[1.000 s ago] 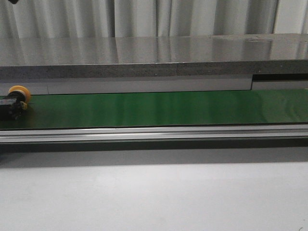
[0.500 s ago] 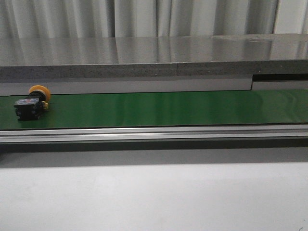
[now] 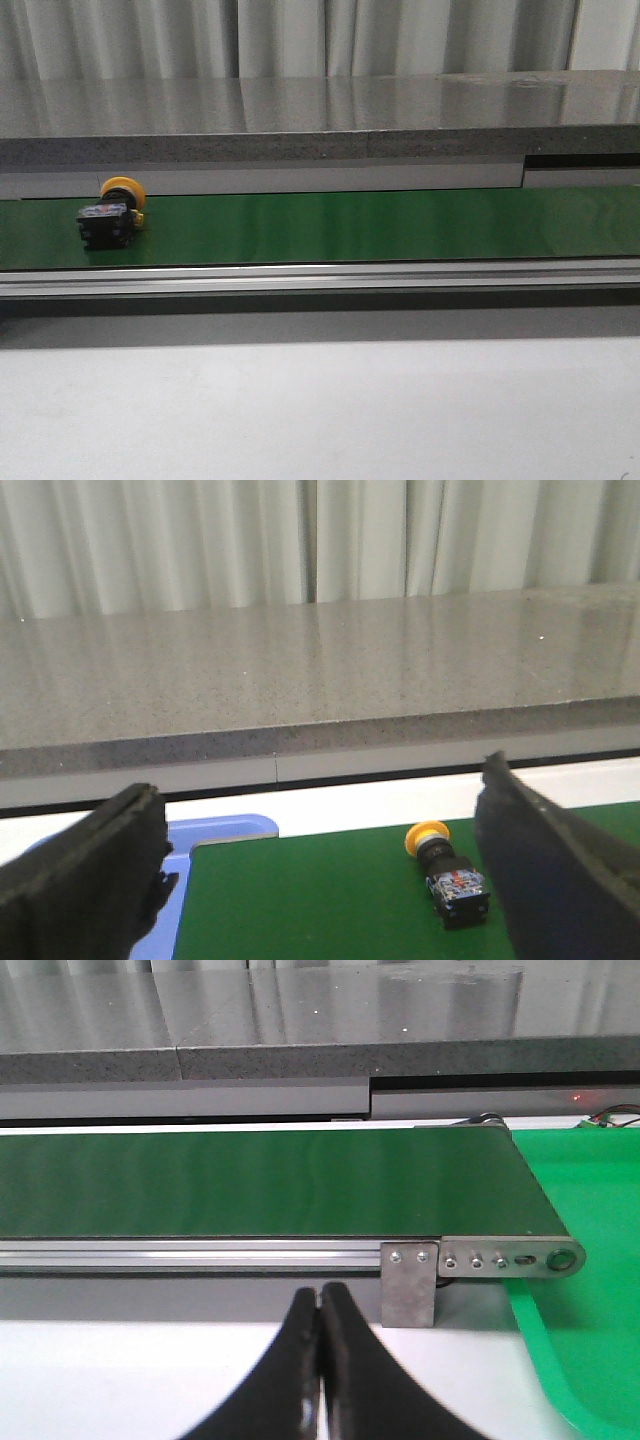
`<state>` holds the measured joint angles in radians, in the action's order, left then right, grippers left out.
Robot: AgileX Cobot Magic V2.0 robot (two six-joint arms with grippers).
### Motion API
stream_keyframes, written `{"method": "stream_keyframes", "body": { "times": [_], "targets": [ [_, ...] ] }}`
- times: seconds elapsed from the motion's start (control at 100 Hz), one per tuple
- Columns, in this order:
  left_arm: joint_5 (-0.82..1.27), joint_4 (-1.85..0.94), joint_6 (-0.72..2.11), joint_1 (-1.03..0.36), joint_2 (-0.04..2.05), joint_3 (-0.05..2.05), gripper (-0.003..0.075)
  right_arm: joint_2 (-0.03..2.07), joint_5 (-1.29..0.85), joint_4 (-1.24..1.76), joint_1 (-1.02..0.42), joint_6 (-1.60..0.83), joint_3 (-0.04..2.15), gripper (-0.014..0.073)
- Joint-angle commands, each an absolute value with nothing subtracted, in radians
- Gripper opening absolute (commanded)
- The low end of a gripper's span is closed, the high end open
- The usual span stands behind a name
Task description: Move button from left to right
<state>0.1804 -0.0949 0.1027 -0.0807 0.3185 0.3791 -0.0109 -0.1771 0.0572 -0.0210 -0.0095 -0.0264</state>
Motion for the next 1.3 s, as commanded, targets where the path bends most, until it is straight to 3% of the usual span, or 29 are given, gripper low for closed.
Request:
{"method": "stream_keyframes", "body": {
  "times": [0.0, 0.34, 0.43, 0.55, 0.9, 1.29],
  "targets": [
    [0.089, -0.105, 0.090, -0.090, 0.278, 0.383, 0.0606, -0.029, -0.096, 0.049, -0.022, -0.013, -0.011, -0.0067],
    [0.095, -0.105, 0.090, -0.090, 0.259, 0.369, 0.0604, -0.029, -0.096, 0.049, -0.022, -0.013, -0.011, -0.0067],
    [0.095, -0.105, 0.090, -0.090, 0.259, 0.369, 0.0568, -0.029, -0.096, 0.049, -0.022, -0.013, -0.011, -0.0067],
    [0.095, -0.105, 0.090, -0.090, 0.259, 0.369, 0.0460, -0.029, -0.096, 0.049, -0.022, -0.013, -0.011, -0.0067],
    [0.097, -0.105, 0.090, -0.090, 0.259, 0.369, -0.0017, -0.029, -0.096, 0.049, -0.022, -0.013, -0.011, -0.0067],
    [0.097, -0.105, 0.090, -0.090, 0.259, 0.369, -0.0020, -0.029, -0.092, 0.048, -0.022, -0.014, -0.011, -0.0067]
  ]
}}
